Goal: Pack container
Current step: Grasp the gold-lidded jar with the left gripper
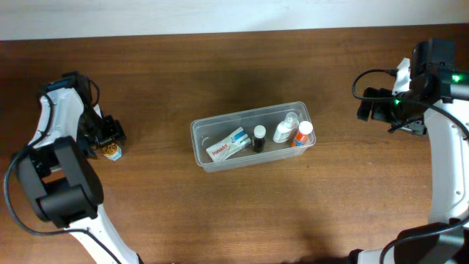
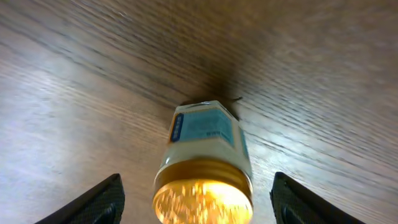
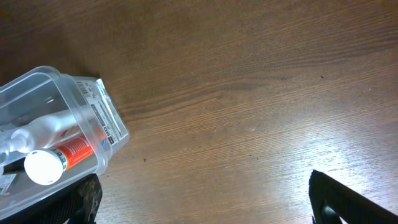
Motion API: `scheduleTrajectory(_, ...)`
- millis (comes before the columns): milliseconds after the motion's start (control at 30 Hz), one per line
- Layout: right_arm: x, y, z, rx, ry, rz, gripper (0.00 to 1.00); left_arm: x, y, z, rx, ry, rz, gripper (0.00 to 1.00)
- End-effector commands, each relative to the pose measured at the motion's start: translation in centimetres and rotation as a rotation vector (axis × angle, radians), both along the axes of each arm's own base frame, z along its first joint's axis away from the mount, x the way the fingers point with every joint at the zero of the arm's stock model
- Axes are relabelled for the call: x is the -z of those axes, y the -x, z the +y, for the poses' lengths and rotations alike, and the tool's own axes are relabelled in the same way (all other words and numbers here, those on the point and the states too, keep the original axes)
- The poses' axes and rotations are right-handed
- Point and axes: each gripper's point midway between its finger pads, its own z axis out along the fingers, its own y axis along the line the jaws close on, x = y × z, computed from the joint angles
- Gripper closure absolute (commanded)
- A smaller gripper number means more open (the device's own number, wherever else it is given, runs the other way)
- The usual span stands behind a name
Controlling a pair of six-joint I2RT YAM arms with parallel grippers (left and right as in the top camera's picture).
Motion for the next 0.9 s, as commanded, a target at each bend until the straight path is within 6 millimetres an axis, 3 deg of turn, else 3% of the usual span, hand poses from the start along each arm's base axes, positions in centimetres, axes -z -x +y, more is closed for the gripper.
scheduleTrajectory(0,0.3,0.1,-0.2,0.007,-0.001,0.010,0.02,1.2,0.6,-0.2,-0.011,0.016,0.034,0.26)
scheduleTrajectory(233,0.3,0.1,-0.2,0.007,-0.001,0.010,0.02,1.2,0.4,-0.1,-0.010,0.010,0.030,0.48)
scheduleTrajectory(667,0.3,0.1,-0.2,0.007,-0.001,0.010,0.02,1.0,0.6,-0.2,-0.005,0.014,0.039,0.74)
scheduleTrajectory(867,0.3,0.1,-0.2,0.007,-0.001,0.011,0.02,-2.1,-0.9,-1.8,0.046,-0.002,-0.026,0.78)
